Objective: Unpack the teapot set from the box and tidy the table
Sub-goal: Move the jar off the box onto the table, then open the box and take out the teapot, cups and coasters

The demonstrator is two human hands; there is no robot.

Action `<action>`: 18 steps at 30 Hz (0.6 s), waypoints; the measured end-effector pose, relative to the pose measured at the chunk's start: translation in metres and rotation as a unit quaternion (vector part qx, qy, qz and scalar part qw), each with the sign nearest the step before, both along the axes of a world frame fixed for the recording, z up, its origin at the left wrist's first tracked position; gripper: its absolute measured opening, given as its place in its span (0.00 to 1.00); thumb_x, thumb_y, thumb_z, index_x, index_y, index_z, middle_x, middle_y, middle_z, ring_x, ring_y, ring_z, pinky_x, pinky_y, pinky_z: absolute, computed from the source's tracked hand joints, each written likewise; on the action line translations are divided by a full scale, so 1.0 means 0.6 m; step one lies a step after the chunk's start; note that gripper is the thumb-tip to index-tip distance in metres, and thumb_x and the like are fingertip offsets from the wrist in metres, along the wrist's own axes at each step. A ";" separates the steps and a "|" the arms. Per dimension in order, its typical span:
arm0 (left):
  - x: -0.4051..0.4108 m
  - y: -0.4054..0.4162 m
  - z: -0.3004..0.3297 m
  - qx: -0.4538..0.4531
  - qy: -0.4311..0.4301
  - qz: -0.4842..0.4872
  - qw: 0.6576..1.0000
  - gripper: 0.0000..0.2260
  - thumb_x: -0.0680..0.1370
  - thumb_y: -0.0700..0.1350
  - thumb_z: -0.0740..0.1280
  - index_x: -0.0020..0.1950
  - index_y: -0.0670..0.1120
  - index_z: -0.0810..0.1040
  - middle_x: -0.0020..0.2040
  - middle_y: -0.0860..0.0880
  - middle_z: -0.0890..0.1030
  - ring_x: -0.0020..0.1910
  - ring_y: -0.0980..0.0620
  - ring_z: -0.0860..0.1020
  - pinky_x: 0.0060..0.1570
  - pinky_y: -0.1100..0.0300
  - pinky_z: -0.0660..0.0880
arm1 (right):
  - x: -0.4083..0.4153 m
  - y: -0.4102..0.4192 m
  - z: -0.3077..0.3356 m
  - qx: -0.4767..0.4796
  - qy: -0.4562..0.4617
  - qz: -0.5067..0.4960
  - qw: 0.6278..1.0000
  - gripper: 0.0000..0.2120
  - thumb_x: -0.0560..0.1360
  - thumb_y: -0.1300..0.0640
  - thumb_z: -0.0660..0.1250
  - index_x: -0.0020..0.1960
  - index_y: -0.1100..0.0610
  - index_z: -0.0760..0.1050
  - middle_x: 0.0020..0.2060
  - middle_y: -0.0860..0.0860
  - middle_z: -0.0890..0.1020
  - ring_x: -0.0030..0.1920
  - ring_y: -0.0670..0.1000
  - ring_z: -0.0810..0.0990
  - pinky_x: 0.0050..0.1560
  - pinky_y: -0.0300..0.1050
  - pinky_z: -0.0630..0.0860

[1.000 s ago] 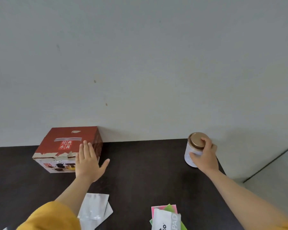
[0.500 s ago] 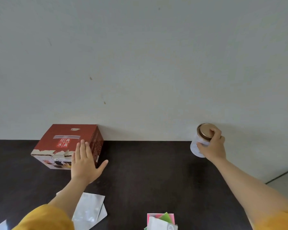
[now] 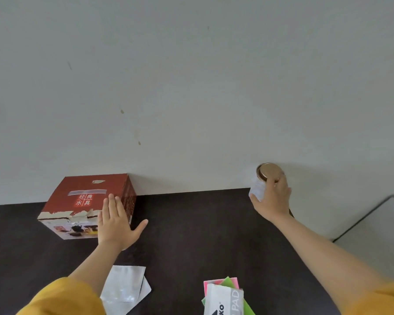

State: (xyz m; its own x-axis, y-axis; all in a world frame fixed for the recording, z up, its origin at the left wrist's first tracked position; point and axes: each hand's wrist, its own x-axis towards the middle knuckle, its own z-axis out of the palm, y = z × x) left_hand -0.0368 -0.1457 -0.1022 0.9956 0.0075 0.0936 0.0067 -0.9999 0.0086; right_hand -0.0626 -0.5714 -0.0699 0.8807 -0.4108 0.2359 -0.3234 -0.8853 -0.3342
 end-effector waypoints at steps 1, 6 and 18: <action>-0.001 0.000 0.005 0.005 0.006 -0.002 1.000 0.52 0.69 0.75 0.50 0.76 0.36 0.48 0.77 0.38 0.50 0.76 0.39 0.48 0.73 0.44 0.52 | -0.008 0.020 0.005 -0.010 0.008 0.014 1.000 0.37 0.68 0.46 0.74 0.67 0.57 0.58 0.70 0.66 0.61 0.69 0.66 0.63 0.64 0.61 0.65; -0.004 0.005 0.040 0.012 0.050 -0.033 0.998 0.48 0.71 0.74 0.46 0.77 0.38 0.44 0.78 0.39 0.46 0.77 0.41 0.45 0.74 0.48 0.49 | -0.033 0.155 0.026 0.007 0.018 0.100 0.995 0.33 0.75 0.46 0.66 0.74 0.55 0.56 0.76 0.59 0.54 0.76 0.60 0.50 0.74 0.61 0.52; 0.018 0.210 0.066 -0.163 0.034 -0.073 0.983 0.34 0.77 0.64 0.58 0.75 0.44 0.57 0.77 0.42 0.54 0.75 0.40 0.54 0.73 0.43 0.53 | -0.033 0.545 0.057 0.075 0.025 0.273 0.959 0.24 0.77 0.51 0.63 0.70 0.58 0.65 0.67 0.53 0.69 0.68 0.54 0.66 0.68 0.45 0.65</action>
